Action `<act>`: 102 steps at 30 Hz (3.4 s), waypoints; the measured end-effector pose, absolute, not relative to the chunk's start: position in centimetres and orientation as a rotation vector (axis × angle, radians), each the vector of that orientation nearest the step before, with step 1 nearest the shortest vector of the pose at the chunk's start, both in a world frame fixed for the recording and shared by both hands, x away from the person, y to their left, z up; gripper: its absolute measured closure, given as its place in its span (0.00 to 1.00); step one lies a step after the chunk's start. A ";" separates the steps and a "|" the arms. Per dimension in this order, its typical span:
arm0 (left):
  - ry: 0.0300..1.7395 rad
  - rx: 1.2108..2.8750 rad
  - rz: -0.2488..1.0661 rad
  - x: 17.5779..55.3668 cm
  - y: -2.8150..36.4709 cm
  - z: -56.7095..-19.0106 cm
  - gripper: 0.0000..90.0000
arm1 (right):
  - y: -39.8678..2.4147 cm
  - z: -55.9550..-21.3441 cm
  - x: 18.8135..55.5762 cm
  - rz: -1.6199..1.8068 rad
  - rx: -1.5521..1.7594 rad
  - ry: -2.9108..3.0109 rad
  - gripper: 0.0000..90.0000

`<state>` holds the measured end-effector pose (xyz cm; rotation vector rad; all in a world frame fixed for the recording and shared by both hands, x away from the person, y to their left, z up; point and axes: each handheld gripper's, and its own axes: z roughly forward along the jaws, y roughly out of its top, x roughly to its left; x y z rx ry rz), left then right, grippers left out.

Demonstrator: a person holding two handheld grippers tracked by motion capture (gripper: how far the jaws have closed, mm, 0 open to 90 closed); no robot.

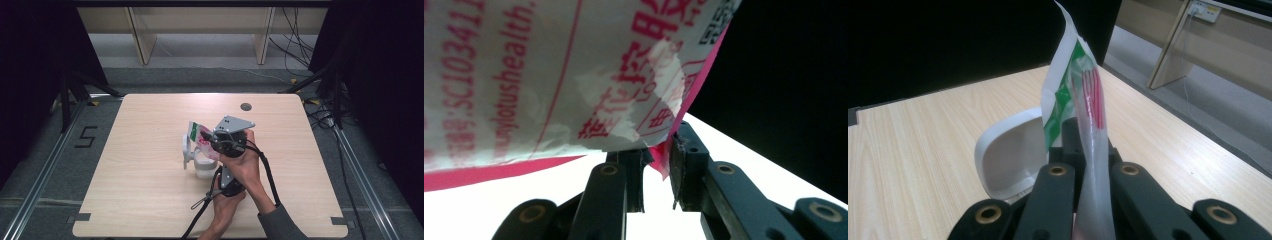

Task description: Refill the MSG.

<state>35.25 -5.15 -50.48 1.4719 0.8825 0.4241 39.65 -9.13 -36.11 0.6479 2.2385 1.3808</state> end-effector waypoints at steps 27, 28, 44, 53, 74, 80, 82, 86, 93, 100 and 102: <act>0.876 1.482 0.419 35.3 -5.1 -50.7 0.86 | -9.1 -36.4 39.8 1.371 0.664 2.244 1.00; 0.879 1.481 0.421 35.3 -5.1 -50.6 0.86 | -9.2 -36.3 39.7 1.367 0.671 2.262 1.00; 0.876 1.484 0.417 35.3 -5.1 -50.7 0.86 | -9.2 -36.3 39.8 1.372 0.658 2.257 1.00; 0.880 1.478 0.418 35.3 -5.1 -50.6 0.86 | -9.0 -36.3 39.6 1.373 0.659 2.261 1.00; 0.883 1.482 0.416 35.3 -5.0 -50.7 0.85 | -9.1 -36.3 39.7 1.373 0.651 2.272 1.00; 0.883 1.482 0.407 35.4 -4.9 -50.8 0.85 | -9.2 -36.3 39.8 1.389 0.656 2.260 1.00; 0.859 1.543 0.423 35.4 -4.5 -50.8 0.85 | -9.4 -36.2 39.8 1.390 0.663 2.270 1.00; 0.862 1.538 0.421 35.3 -4.6 -50.9 0.85 | -9.5 -36.2 39.6 1.401 0.682 2.250 1.00; 0.864 1.540 0.420 35.3 -4.5 -51.1 0.84 | -10.0 -36.0 39.8 1.398 0.637 2.232 1.00; 0.859 1.559 0.420 35.2 -4.1 -51.0 0.83 | -10.3 -35.7 39.5 1.431 0.669 2.233 1.00; 0.864 1.563 0.424 35.2 -4.0 -51.0 0.83 | -10.4 -35.6 39.5 1.447 0.684 2.229 1.00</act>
